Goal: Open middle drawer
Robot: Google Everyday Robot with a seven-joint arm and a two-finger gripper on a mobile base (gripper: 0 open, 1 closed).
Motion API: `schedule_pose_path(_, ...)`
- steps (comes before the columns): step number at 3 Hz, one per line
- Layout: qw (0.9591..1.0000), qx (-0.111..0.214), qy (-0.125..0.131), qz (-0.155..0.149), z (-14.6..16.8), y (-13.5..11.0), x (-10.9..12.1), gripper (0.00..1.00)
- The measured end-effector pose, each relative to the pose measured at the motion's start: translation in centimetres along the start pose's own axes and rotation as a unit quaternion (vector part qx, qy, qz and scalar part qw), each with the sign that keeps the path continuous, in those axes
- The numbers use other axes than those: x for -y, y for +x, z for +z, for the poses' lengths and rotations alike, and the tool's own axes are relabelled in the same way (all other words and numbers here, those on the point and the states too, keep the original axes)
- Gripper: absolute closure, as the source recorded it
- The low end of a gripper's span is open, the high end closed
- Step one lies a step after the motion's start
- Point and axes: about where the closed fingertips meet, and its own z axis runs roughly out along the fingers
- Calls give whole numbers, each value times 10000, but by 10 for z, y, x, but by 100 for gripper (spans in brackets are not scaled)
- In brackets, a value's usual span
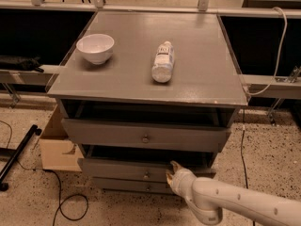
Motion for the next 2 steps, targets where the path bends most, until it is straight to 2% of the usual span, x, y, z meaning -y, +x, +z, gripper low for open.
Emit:
schedule_pose_path(1,9998,-146,-80,129,-26,11,-13,100)
schedule_pose_path(2,9998,-147,-79,129,-32,7,-10,98)
